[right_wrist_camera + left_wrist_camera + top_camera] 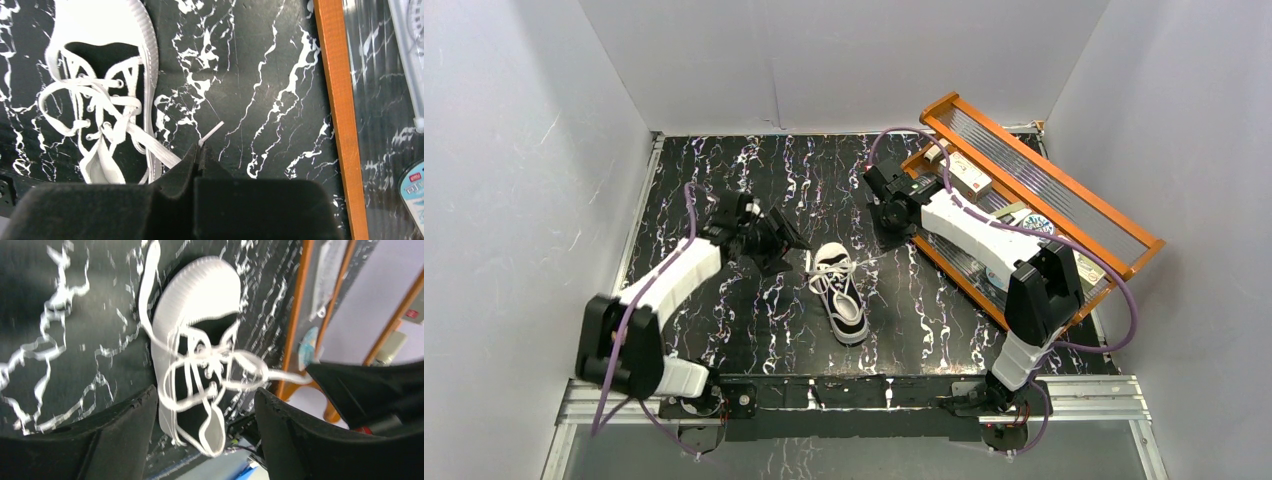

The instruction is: Tie the shoes

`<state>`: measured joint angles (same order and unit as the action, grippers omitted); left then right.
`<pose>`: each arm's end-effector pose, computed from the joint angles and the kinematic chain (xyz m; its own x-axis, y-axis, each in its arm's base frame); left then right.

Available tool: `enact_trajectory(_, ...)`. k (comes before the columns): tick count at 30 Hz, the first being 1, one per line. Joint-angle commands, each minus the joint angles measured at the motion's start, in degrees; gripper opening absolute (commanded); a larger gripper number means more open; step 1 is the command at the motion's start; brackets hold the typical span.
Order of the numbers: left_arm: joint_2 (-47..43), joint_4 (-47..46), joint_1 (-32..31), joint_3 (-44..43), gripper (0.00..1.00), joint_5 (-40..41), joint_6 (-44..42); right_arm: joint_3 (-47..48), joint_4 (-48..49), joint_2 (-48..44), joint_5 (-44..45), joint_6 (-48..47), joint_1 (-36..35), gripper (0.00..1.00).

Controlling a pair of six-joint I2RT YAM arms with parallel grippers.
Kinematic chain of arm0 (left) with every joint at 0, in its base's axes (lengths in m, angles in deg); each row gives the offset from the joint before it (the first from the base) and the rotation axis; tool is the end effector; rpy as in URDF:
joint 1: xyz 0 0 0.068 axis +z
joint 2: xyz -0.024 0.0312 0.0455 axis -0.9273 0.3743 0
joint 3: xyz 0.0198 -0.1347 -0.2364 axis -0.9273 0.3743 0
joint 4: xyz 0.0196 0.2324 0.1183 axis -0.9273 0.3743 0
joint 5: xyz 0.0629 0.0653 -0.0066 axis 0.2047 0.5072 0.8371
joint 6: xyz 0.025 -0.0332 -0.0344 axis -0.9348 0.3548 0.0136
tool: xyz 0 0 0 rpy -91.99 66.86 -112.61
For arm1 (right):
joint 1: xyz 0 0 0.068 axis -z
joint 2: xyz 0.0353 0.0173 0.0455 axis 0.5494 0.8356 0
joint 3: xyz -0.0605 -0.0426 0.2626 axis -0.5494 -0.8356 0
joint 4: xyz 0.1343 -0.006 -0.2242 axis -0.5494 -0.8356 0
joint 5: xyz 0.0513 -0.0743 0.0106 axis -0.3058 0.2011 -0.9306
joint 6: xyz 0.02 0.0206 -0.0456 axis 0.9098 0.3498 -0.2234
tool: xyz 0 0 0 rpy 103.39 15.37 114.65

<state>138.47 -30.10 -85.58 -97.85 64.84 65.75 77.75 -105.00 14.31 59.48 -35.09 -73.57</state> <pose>0.2573 -0.0964 0.2394 -0.8284 -0.5313 -0.1776 -0.2323 0.6143 -0.7541 0.2780 0.2294 0.2803 -0.8540 -0.2395 -0.4618 -0.3026 0.9508 0.0665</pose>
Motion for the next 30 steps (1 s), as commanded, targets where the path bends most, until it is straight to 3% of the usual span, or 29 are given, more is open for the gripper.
enact_trajectory(1, 11.3, 3.6, 0.4, -8.5, 0.66, 1.8, -8.1, 0.3, 3.7, -1.8, -2.4, -1.5, -0.2, 0.0)
enact_trajectory(4, 17.0, 4.6, 0.3, -9.6, 0.59, 1.7, -2.4, 1.1, 3.9, -1.3, -3.3, -1.9, -0.2, 0.0)
enact_trajectory(13, 22.1, -2.4, -0.6, -4.1, 0.52, 0.0, 15.5, 0.8, 4.4, -1.5, -3.8, -2.4, -0.2, 0.0)
enact_trajectory(18, 23.2, -6.3, -2.6, -1.0, 0.39, 0.2, 20.6, 0.8, 4.7, -1.9, -4.0, -2.4, -0.2, 0.0)
enact_trajectory(20, 22.5, -11.1, -2.7, 1.8, 0.37, 0.7, 23.6, 1.1, 4.7, -2.0, -3.9, -2.5, -0.2, 0.0)
enact_trajectory(22, 22.2, -16.4, -2.7, 4.8, 0.28, -0.2, 27.4, 1.1, 4.9, -2.2, -4.1, -2.4, -0.2, 0.0)
enact_trajectory(24, 22.0, -16.7, -2.7, 5.6, 0.17, 0.7, 28.3, 1.1, 4.8, -2.3, -4.2, -2.3, -0.1, 0.0)
enact_trajectory(30, 13.0, -7.6, -2.5, 4.0, 0.0, 8.3, 23.9, 1.6, 1.5, -3.6, -0.3, 0.3, 0.5, 0.0)
